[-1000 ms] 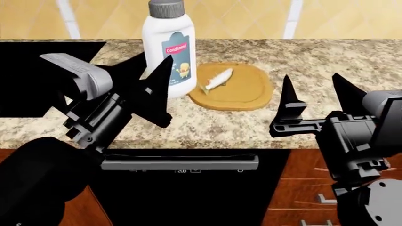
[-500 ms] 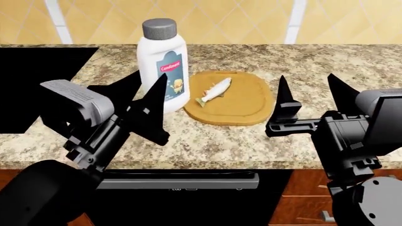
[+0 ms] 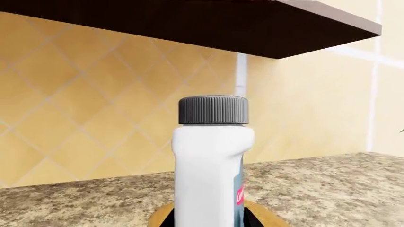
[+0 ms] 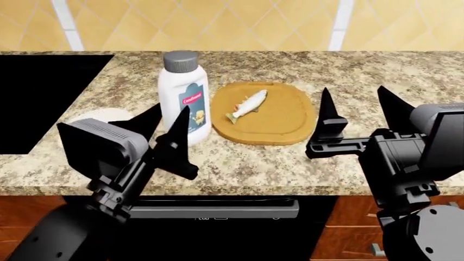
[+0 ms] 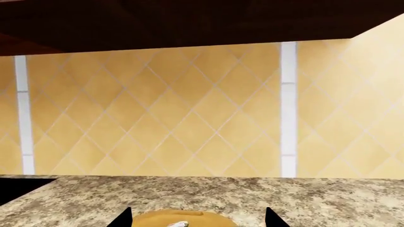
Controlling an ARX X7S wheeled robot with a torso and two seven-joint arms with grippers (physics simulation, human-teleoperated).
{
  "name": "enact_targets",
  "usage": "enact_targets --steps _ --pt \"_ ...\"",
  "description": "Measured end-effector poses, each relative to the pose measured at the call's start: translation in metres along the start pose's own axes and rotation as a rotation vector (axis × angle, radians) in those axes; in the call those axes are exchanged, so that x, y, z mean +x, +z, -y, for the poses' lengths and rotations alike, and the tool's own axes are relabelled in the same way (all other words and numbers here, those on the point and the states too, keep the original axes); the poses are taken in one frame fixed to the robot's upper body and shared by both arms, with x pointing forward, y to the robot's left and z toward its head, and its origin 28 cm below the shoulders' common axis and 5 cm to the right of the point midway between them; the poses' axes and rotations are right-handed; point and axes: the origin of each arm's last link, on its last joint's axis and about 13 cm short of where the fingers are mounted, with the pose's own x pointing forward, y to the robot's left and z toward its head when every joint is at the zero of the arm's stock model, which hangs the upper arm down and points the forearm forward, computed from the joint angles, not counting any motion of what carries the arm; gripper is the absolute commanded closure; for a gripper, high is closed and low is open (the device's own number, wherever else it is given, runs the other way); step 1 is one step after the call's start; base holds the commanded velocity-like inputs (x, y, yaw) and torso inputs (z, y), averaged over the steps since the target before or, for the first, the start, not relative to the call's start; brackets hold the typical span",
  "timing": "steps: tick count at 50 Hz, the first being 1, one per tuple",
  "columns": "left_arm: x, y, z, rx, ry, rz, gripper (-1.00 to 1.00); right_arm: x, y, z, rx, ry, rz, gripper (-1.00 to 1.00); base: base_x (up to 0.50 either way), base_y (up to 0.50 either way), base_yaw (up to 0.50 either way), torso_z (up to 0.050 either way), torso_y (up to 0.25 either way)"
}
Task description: Pick the fish from the plate and place it on the cutting board. Then pick the condiment bottle from the cabinet and place it next to the cutting board.
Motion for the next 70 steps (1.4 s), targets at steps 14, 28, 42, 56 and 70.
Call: enact_targets --steps 14,28,42,56,70 --pt "-0.001 -0.015 0.000 0.003 0.032 -0.020 1.00 0.001 0.000 -0.001 0.003 0.001 0.000 -1.00 0.00 0.00 0.00 0.000 0.001" --pt "0.004 -0.029 -0.002 -0.003 0.053 -0.025 1.00 0.001 0.000 -0.001 0.005 0.002 0.000 -1.00 0.00 0.00 0.00 0.001 0.001" --pt "0.012 -0.042 -0.004 0.009 0.059 -0.039 1.00 0.004 0.000 -0.002 0.005 0.002 -0.001 -1.00 0.00 0.00 0.00 0.000 0.000" --pt "0.016 -0.052 -0.007 0.021 0.077 -0.050 1.00 0.003 0.000 -0.001 0.005 0.003 -0.002 -1.00 0.00 0.00 0.00 0.000 0.001" --pt "0.016 -0.060 -0.008 0.013 0.085 -0.053 1.00 0.003 0.000 -0.001 0.004 0.003 -0.004 -1.00 0.00 0.00 0.00 0.000 0.001"
